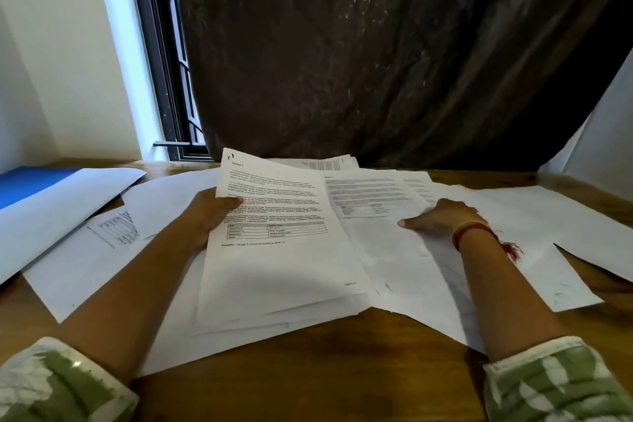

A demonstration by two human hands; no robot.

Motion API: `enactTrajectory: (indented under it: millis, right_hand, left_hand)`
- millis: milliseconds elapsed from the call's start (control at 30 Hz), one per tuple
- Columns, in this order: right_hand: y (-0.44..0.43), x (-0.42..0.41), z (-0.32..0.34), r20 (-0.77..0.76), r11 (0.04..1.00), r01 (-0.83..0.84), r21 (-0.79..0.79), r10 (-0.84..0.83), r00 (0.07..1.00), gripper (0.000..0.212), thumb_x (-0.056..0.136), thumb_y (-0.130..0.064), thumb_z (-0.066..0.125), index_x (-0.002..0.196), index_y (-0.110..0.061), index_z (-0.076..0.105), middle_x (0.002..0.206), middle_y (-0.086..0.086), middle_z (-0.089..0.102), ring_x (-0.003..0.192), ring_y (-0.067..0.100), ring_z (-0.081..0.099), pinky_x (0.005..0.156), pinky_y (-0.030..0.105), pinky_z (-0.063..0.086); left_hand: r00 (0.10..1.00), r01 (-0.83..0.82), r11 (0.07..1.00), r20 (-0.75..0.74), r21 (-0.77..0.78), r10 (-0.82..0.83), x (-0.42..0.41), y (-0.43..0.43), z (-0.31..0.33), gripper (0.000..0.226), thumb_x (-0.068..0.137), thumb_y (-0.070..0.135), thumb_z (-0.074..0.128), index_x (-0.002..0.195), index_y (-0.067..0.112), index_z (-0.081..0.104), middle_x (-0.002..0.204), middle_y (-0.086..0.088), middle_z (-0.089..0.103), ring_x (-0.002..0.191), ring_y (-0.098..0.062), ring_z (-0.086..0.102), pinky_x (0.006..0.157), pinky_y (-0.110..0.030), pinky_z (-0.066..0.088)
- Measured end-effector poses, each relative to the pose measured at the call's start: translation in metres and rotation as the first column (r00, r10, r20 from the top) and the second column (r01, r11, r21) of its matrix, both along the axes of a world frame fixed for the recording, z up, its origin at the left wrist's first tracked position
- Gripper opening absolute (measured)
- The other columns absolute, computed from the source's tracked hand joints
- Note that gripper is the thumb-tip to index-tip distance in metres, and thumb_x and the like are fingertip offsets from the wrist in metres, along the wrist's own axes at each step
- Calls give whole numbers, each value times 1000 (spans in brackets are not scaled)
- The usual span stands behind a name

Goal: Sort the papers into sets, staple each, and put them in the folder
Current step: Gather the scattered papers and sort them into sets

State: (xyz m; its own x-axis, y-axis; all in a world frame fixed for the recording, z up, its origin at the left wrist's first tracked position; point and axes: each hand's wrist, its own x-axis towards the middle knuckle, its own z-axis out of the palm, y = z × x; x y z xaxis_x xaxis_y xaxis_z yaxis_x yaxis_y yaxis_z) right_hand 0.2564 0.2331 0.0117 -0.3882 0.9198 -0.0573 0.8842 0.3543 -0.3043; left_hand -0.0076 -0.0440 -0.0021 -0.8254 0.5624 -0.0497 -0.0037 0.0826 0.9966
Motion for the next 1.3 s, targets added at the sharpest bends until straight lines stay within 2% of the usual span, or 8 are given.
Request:
enactTrajectory:
  millis: [233, 400, 533, 700, 800, 1067, 1167, 1300]
  right_hand:
    - [-8, -5, 12, -187, 1000, -30, -6, 28, 982, 69, 80, -35, 77, 135, -13, 41, 138, 12, 50, 122, 33, 49, 103, 44, 40]
    - [-23, -5, 40, -497, 912, 161, 377, 52, 866, 42, 94, -15, 60, 133, -6, 46, 127, 19, 56, 112, 37, 56, 92, 40, 48]
    - [-45, -16, 68, -786, 855, 229, 465, 279, 551, 34, 99, -19, 52, 132, -10, 48, 131, 11, 52, 117, 27, 54, 97, 34, 46]
    - [-38, -24, 64, -997, 997, -20, -75, -75, 8, 33, 94, -8, 58, 125, -4, 50, 123, 11, 58, 100, 20, 58, 84, 27, 50]
    - [-43, -39, 42, -955, 922, -277, -271, -221, 198, 32, 88, -1, 63, 118, 1, 54, 115, 18, 63, 86, 27, 63, 74, 35, 55]
    - [-85, -61, 14, -760, 793, -490, -361, 54, 648, 23, 89, -11, 63, 107, -13, 48, 88, 4, 58, 68, 16, 58, 44, 19, 44]
    - [-81, -65, 13, -615, 896, -428, -119, 272, 740, 34, 93, -40, 58, 71, -17, 48, 68, 2, 53, 61, 19, 50, 53, 23, 37]
    - [-64, -56, 5, -246, 954, -124, 274, 194, 950, 47, 89, -61, 50, 106, -18, 56, 110, 6, 65, 98, 26, 59, 82, 35, 46]
  left_hand:
    - [999, -40, 998, -36, -56, 38, 7, 0, 1, 25, 95, 11, 57, 120, 11, 59, 103, -5, 66, 82, -27, 65, 65, -39, 55]
    - [998, -51, 994, -51, -92, 46, 11, 0, 3, 34, 95, 11, 57, 129, 10, 56, 122, -12, 63, 100, -37, 64, 90, -56, 51]
    - [997, -42, 994, -69, -98, 35, 17, 0, 4, 34, 95, 13, 56, 130, 11, 56, 123, -11, 63, 102, -37, 63, 92, -57, 50]
    - [997, -45, 993, -67, -107, 38, 17, 0, 5, 32, 97, 14, 53, 129, 11, 56, 124, -12, 63, 101, -36, 64, 91, -55, 50]
    - [996, -76, 989, -53, -124, 70, 16, 3, 7, 33, 100, 19, 47, 132, 11, 53, 124, -12, 61, 95, -33, 63, 79, -47, 53]
    - [994, -110, 985, -38, -134, 106, 21, 5, 15, 32, 100, 44, 41, 112, 19, 57, 90, -1, 64, 71, -22, 61, 53, -29, 45]
    - [994, -52, 986, -101, -160, 36, 20, 2, 10, 28, 93, 15, 61, 120, 10, 60, 108, -6, 65, 76, -23, 64, 64, -35, 52]
    - [998, -27, 991, -68, -131, 18, 18, 0, 8, 37, 88, 2, 63, 125, 7, 58, 121, -11, 63, 85, -26, 64, 76, -42, 52]
